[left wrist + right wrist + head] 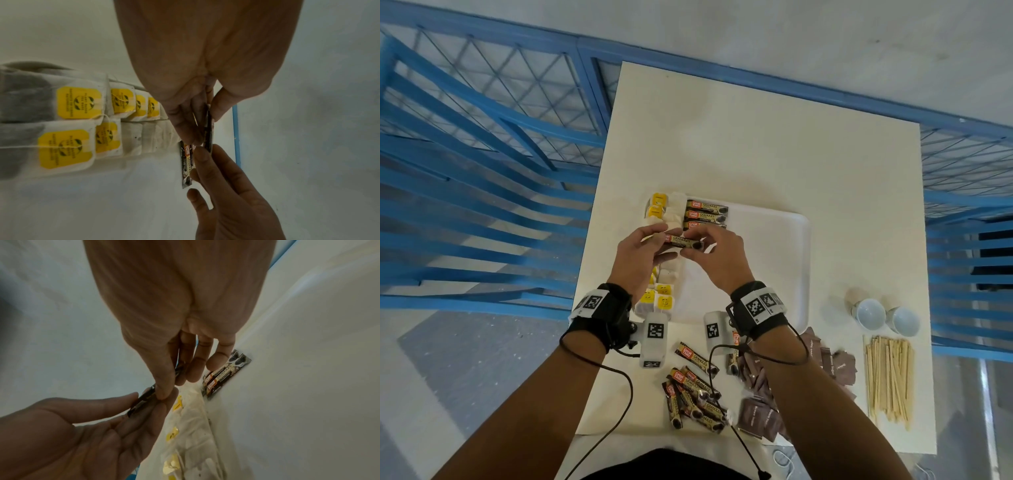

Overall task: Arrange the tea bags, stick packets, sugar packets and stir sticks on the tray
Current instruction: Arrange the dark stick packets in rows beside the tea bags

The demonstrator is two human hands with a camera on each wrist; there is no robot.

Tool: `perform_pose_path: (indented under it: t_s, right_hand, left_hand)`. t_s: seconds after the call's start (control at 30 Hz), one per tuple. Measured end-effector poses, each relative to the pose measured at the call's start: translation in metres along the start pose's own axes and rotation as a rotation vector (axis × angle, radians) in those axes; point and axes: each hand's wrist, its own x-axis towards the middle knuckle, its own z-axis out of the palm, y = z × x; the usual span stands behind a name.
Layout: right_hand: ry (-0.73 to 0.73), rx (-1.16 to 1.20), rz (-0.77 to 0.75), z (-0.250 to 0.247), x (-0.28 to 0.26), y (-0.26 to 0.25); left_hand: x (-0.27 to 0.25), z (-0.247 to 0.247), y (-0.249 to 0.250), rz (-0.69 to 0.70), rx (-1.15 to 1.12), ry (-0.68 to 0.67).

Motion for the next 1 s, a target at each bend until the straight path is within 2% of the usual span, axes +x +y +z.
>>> perform_pose_path:
  t_s: [0.17,0.4,0.53,0.67,0.8,1.0]
  right_hand:
    - [-0.008,-0.135,-0.074,-0.003,0.002,0.007]
    - [-0.031,-0.397,-0.175,-0.004,0.006,0.013]
    - [0.037,-0.422,-0.122,-0.013,0.008,0.029]
    - [0.075,-0.514,-0.040,-0.018,0.007,0.049]
    - [0.044,-0.587,-0.037,-0.010,0.008,0.057]
    - [0.103,-0.624,-0.034,0.000,0.013,0.058]
  left_hand:
    - [0.004,0.000,-0.007,0.007,0.141,0.112]
    - [0.006,0.002,-0.009,0.030,0.202,0.133]
    - [0.006,0.001,-0.007,0.034,0.200,0.209]
    - [0.003,-0.002,-0.004,0.002,0.218,0.199]
    - [0.002,-0.003,-0.006,-0.016,0.236,0.204]
    - [-0.002,-0.003,-0.007,-0.028,0.253,0.185]
